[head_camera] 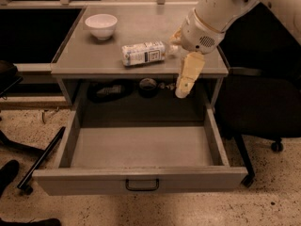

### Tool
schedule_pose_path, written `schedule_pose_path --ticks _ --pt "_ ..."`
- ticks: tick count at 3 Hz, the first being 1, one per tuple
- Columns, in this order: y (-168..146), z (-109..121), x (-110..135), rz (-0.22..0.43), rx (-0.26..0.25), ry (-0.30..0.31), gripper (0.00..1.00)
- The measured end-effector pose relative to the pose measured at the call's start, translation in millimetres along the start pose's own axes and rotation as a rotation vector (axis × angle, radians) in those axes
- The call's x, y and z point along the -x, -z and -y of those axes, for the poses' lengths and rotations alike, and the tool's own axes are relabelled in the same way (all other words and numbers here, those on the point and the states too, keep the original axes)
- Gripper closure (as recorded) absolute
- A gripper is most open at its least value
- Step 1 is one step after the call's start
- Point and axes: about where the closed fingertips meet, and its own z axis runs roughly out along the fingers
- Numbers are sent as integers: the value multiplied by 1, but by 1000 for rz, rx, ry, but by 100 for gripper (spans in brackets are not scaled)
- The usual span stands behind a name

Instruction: Place blue plastic bottle into top drawer

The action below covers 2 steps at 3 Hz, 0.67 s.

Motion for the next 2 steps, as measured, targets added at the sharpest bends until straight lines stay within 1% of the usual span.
schedule_pose_path --ticks 1,2 --pt "-9 21 6 51 -21 38 0" --pt "-24 85 26 138 -89 84 0"
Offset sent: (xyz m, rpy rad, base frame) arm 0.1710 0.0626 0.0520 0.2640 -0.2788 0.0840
